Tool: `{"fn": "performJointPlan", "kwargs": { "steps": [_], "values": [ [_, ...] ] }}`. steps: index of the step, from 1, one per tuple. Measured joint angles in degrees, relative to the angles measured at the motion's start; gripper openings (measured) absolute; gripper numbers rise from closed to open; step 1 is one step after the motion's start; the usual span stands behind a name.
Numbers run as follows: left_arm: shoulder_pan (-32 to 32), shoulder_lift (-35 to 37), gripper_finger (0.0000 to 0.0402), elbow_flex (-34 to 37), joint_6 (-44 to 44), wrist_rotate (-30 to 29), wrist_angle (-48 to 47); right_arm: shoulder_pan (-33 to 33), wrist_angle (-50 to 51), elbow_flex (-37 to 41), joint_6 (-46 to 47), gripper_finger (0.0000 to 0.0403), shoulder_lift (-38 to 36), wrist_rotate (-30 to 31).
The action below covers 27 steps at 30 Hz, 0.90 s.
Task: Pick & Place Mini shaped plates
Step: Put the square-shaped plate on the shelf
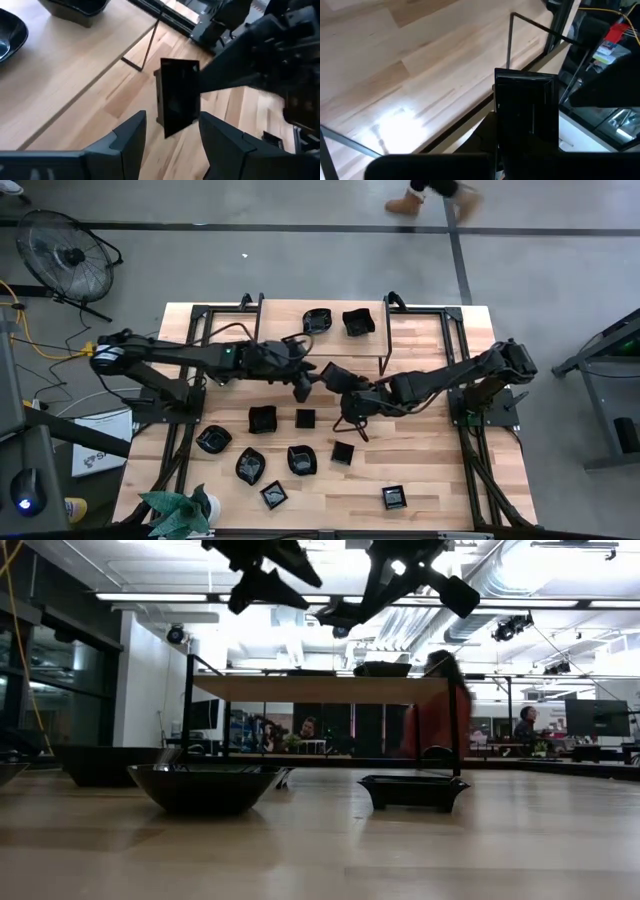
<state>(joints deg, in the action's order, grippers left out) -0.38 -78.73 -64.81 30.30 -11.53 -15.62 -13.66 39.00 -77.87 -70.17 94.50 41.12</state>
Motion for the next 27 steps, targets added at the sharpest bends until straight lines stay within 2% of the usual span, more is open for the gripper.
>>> {"fn": "performJointPlan", "kwargs": {
  "steps": [20,23,27],
  "values": [
    [0.00,-3.84,0.0179,-0.29,0.53,1.08,-1.03,-0.38,-0.78,-0.02,-2.30,0.0000,0.00,-2.97],
    [0.00,-3.82,0.0162,-0.29,0.50,2.53,-0.71,-0.38,-0.79,-0.02,-2.22,0.0000,0.00,-3.29],
    [0.00,-3.82,0.0118,-0.29,0.48,3.26,-0.83,-0.38,-0.94,-0.04,-1.97,0.0000,0.00,-3.61]
  ]
}}
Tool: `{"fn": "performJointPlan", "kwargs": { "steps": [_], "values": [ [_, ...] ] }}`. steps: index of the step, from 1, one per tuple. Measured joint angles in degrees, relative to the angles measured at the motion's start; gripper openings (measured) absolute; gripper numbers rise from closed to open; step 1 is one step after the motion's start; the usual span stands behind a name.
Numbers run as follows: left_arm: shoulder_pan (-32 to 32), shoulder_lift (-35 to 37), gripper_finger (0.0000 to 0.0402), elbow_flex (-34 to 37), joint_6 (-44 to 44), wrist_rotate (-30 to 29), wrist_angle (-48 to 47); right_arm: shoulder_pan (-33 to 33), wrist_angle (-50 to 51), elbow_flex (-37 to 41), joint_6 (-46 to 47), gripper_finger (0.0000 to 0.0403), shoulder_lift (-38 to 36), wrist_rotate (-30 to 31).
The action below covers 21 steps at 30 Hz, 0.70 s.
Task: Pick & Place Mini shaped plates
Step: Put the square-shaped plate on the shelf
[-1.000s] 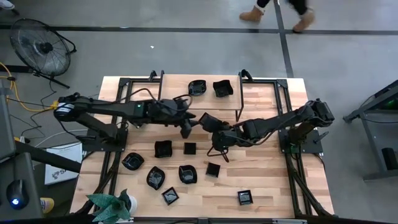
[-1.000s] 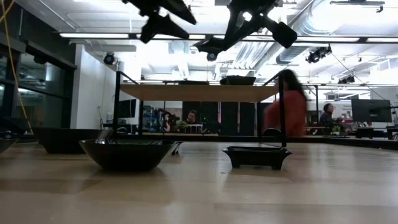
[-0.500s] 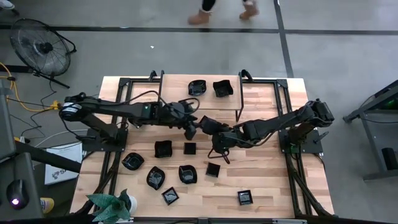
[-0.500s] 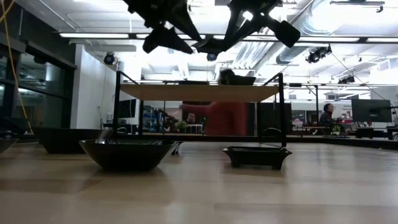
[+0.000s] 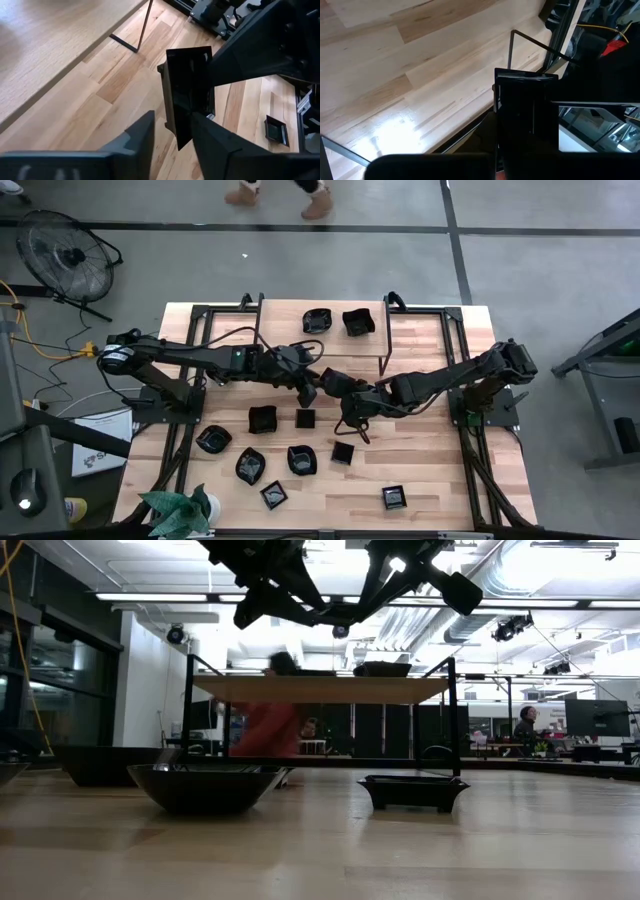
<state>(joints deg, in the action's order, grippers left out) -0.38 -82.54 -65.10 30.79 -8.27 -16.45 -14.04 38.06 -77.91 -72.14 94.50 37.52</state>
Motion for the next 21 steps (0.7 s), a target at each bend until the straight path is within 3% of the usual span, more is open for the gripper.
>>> {"fn": "performJointPlan", "kwargs": {
  "steps": [10,21],
  "values": [
    [0.03,0.00,0.0010,0.00,-0.03,1.27,-0.09,0.02,0.00,-0.04,0.09,0.0000,0.00,-0.09],
    [0.04,-0.02,0.0002,0.02,-0.50,1.70,-0.09,0.00,-0.14,-0.04,0.59,0.0001,-0.02,-0.08]
  ]
}}
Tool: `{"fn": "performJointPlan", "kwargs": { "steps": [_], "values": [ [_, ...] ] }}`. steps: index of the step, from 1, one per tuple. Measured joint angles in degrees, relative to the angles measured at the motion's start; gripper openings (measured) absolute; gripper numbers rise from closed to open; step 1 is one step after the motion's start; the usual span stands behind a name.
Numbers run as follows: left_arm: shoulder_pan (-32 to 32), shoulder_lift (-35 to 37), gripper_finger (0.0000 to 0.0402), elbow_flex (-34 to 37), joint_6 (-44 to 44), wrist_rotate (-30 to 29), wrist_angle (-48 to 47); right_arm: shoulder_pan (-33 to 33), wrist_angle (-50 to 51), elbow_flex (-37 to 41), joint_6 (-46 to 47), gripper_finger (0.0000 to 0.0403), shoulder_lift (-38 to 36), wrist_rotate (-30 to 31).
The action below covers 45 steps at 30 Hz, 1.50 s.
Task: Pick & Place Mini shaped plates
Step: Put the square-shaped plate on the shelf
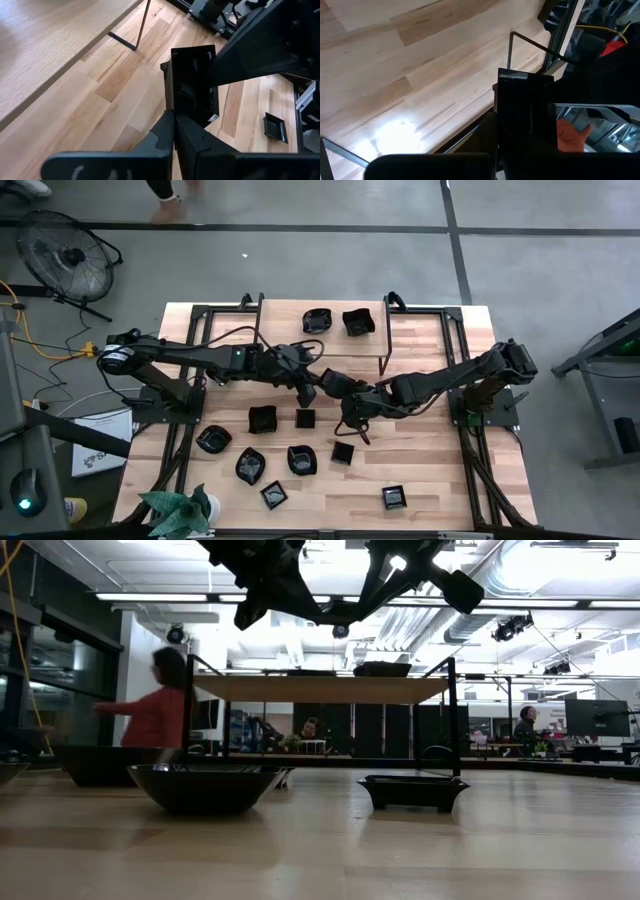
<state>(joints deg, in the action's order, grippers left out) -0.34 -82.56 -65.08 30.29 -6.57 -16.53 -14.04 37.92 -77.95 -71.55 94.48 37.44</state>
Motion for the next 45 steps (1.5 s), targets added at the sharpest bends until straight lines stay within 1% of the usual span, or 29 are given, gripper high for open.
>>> {"fn": "performJointPlan", "kwargs": {
  "steps": [8,11,14,22,24,26,30,33,37,39,43,45],
  "values": [
    [-0.02,0.02,0.0001,0.00,-0.04,0.07,-0.02,-0.11,-0.56,0.00,6.92,0.0001,-0.04,-0.56],
    [-0.04,0.02,0.0001,0.00,-0.03,0.31,0.02,-0.26,-0.71,0.00,8.70,0.0014,-0.31,-2.12],
    [-0.07,0.02,0.0000,0.00,-0.05,0.42,0.47,-0.43,-1.19,0.00,11.18,0.0049,-0.65,-4.11],
    [-0.04,0.02,0.0000,0.00,-0.05,0.28,0.42,-0.97,-1.67,0.00,13.40,0.0163,-2.52,-4.70],
    [-0.04,0.02,0.0000,0.00,-0.10,0.11,0.42,-1.49,-1.62,0.00,15.16,0.0185,-3.25,-4.00],
    [0.21,0.43,0.0000,0.00,-0.45,-0.20,-0.21,-2.12,-1.03,0.00,18.32,0.0203,-4.18,-1.55],
    [2.24,2.81,0.0000,0.04,-0.08,0.02,-2.43,-2.96,0.77,0.00,28.11,0.0226,-6.34,4.73],
    [4.32,5.10,0.0000,0.04,1.42,-0.53,-4.36,-3.06,2.63,0.00,38.86,0.0233,-7.91,9.54],
    [7.63,8.26,0.0000,0.02,5.39,-1.90,-7.45,-3.37,6.86,0.00,54.40,0.0231,-9.81,14.87],
    [9.70,9.48,0.0000,0.02,8.23,-2.13,-10.11,-3.39,9.25,0.00,61.27,0.0228,-10.88,15.03],
    [14.49,10.74,0.0000,0.02,13.06,-1.63,-13.03,-3.37,12.66,0.00,75.10,0.0228,-12.34,12.12],
    [17.25,10.95,0.0000,0.02,15.76,-0.53,-14.09,-3.37,13.65,0.00,80.13,0.0229,-12.61,10.71]
  ]
}}
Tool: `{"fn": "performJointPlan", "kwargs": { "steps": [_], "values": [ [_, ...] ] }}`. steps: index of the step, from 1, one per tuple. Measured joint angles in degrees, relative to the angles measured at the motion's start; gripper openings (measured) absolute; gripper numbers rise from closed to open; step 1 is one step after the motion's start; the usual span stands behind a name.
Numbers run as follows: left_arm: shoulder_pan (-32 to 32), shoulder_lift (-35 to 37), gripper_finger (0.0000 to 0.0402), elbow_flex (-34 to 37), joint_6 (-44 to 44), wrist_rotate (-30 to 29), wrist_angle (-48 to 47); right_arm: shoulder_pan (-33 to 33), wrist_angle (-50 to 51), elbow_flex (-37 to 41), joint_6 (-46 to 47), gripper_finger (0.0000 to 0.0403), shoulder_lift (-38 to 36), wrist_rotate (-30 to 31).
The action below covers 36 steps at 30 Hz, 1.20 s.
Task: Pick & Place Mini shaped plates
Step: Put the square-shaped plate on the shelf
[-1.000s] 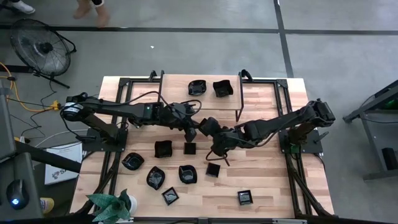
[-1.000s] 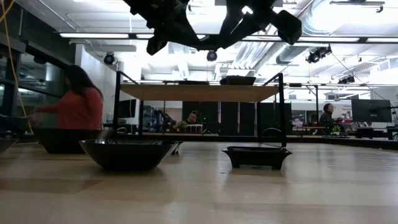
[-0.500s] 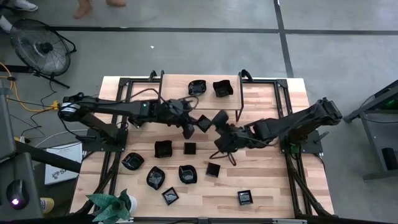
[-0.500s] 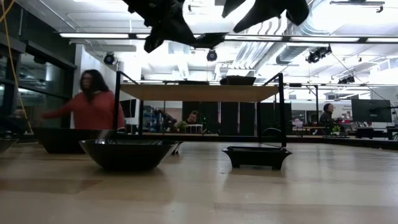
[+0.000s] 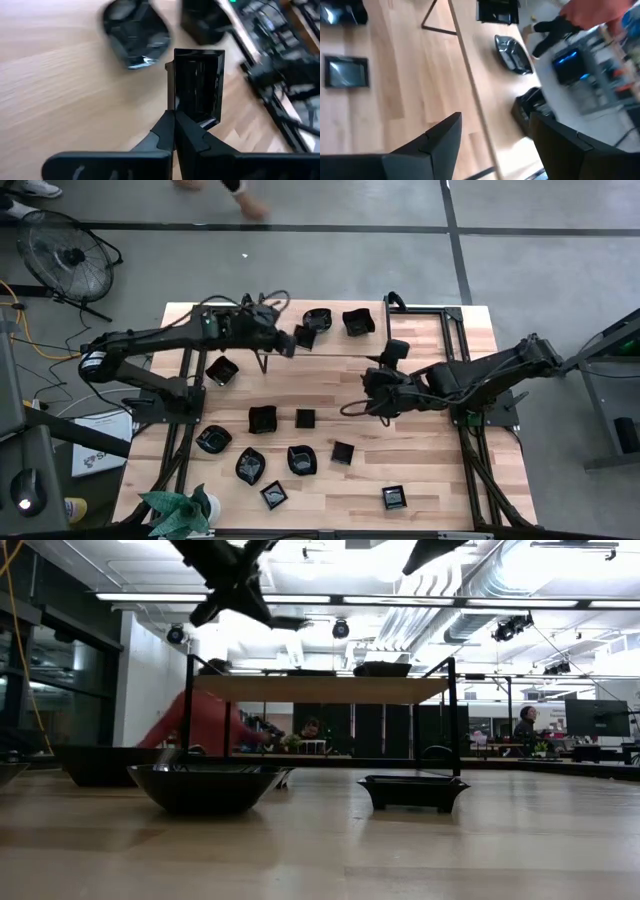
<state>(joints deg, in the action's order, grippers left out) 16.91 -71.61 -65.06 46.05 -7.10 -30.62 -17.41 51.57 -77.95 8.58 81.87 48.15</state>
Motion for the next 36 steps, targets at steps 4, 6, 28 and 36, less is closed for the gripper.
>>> {"fn": "performJointPlan", "kwargs": {
  "steps": [4,6,28,36],
  "values": [
    [5.75,0.00,0.0000,0.00,4.82,3.63,-1.27,0.00,0.54,0.02,5.58,0.0227,-0.11,-3.14],
    [8.57,-0.10,0.0000,0.00,6.56,5.32,-1.56,0.00,0.53,0.02,8.12,0.0226,-0.14,-4.91],
    [22.49,-3.83,0.0000,-0.07,11.21,17.64,-5.56,0.13,0.55,0.02,9.42,0.0222,-0.14,-6.54],
    [22.49,-5.19,0.0000,-0.07,11.23,17.20,-5.56,0.13,0.55,0.02,9.42,0.0222,-0.14,-8.51]
  ]
}}
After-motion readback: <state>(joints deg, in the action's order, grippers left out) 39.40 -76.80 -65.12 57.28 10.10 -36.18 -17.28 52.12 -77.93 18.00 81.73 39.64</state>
